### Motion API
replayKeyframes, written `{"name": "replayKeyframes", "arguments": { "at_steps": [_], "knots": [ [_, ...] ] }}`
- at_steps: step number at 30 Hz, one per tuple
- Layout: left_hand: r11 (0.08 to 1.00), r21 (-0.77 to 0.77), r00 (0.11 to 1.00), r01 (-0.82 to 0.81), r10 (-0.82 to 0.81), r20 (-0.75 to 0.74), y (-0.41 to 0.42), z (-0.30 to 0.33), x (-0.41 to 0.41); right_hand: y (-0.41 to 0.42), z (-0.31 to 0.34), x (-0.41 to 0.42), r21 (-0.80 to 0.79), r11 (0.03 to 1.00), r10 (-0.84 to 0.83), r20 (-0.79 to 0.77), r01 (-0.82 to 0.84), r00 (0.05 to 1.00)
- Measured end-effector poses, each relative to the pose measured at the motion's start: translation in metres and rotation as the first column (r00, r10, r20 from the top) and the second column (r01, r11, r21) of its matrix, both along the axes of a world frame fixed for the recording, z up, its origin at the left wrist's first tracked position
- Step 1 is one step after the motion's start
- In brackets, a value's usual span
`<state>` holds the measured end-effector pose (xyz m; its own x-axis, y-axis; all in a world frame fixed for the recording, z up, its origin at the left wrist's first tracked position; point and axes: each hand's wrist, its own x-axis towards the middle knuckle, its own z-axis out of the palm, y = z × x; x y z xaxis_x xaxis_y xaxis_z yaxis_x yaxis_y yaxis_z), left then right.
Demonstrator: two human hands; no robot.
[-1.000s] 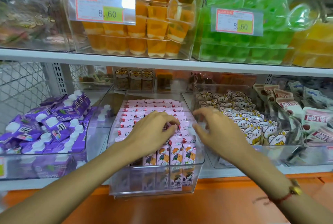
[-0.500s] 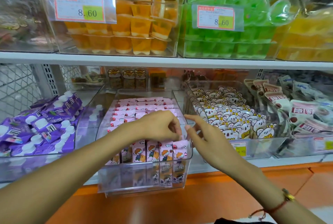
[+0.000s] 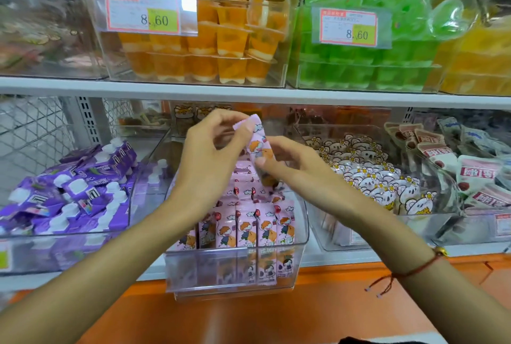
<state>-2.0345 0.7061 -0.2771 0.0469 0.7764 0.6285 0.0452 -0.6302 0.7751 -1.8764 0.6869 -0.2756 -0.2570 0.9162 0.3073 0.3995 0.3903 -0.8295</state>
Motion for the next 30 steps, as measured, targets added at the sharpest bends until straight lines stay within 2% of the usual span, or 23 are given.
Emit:
{"name": "replayKeyframes", "arguments": {
  "at_steps": [2,4,7,12,15,20,24,27,30],
  "knots": [
    [0.999,-0.031,0.996,0.030,-0.027,0.084,-0.004,-0.006,-0.006,-0.001,-0.004,-0.006,0.026,1.000,0.010,-0.030,-0.009,1.000],
    [0.998,-0.047,0.995,0.029,-0.025,0.099,-0.007,-0.016,-0.010,-0.002,-0.012,-0.008,-0.041,0.999,-0.005,-0.134,-0.001,0.991],
    [0.998,-0.068,0.999,-0.013,0.010,-0.046,-0.010,-0.032,-0.012,-0.001,-0.021,-0.009,-0.200,0.980,-0.045,-0.302,-0.017,0.952],
    [0.993,-0.083,0.972,-0.086,0.065,-0.228,-0.012,-0.044,-0.004,-0.002,-0.025,-0.017,-0.211,0.977,-0.094,-0.444,-0.002,0.891],
    [0.995,-0.022,0.966,-0.093,0.085,-0.243,-0.012,-0.046,-0.005,-0.001,-0.024,-0.018,-0.206,0.978,-0.126,-0.451,0.034,0.884],
    [0.998,-0.060,0.969,-0.012,-0.004,-0.248,-0.008,-0.049,-0.010,-0.001,-0.019,-0.013,-0.192,0.981,-0.095,-0.415,0.015,0.905],
    [0.998,-0.031,0.961,-0.050,0.040,-0.273,-0.009,-0.051,-0.011,-0.010,-0.024,-0.021,0.058,0.982,-0.152,-0.306,0.178,0.940],
    [0.996,0.016,0.958,-0.091,0.092,-0.271,-0.010,-0.049,-0.009,-0.011,-0.026,-0.020,0.120,0.964,-0.193,-0.288,0.236,0.938],
    [0.994,-0.107,0.982,0.012,-0.031,-0.184,-0.011,-0.042,-0.008,-0.010,-0.024,-0.016,0.090,0.972,-0.188,-0.264,0.218,0.946]
  ]
}}
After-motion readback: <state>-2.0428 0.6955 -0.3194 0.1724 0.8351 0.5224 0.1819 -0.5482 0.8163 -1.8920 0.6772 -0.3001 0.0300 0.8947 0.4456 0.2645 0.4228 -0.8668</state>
